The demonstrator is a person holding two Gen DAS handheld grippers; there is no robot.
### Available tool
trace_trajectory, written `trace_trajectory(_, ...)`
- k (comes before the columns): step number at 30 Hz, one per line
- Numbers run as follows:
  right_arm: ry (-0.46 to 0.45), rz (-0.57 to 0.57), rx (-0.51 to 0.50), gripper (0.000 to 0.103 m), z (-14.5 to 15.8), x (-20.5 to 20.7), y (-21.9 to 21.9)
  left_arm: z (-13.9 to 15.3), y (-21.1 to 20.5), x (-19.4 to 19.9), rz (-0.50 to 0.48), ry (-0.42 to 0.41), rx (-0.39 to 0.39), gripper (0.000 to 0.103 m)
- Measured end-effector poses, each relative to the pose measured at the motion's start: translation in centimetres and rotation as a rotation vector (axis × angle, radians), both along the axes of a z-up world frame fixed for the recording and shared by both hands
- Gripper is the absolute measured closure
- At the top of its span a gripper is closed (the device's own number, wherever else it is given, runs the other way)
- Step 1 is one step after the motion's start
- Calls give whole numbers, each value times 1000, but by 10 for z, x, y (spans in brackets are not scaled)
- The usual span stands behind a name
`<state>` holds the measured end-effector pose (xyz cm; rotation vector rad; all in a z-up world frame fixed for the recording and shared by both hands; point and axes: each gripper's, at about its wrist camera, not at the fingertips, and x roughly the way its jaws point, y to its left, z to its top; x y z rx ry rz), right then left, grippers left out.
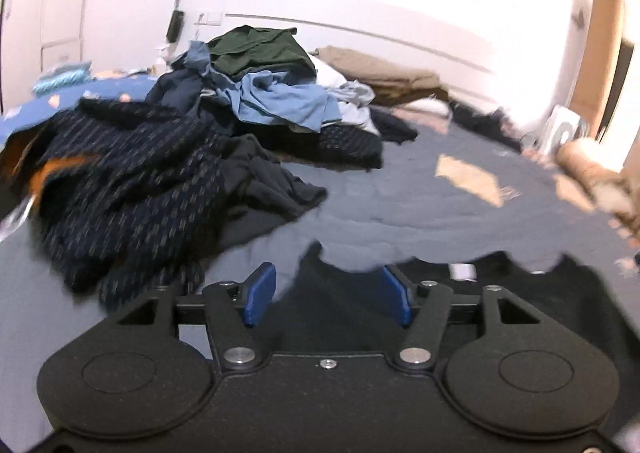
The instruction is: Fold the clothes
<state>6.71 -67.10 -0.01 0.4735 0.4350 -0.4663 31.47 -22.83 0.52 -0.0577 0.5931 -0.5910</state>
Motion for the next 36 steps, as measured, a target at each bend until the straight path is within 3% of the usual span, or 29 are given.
trace_trajectory(7,-103,-80,173,44,-14,-107,60,-22,73,-85,73,195,-277,39)
trace_trajectory(11,-97,-118,210,43,-36,-137,86,-43,90,-116,98,261,-321,36)
trace_trajectory(14,-47,-140,190,43,-45,-140,100,-63,96,-127,123,327,-352,35)
trace_trajectory(24,-82,-109,213,43,-49,-141,121,-118,103,-110,246,515,-493,34)
trace_trajectory(29,-83,-68,220,43,-51,-128,126,-134,98,-98,298,532,-516,34)
trace_trajectory(36,-54,12,185,43,-55,-110,143,-132,83,-87,277,478,-488,34)
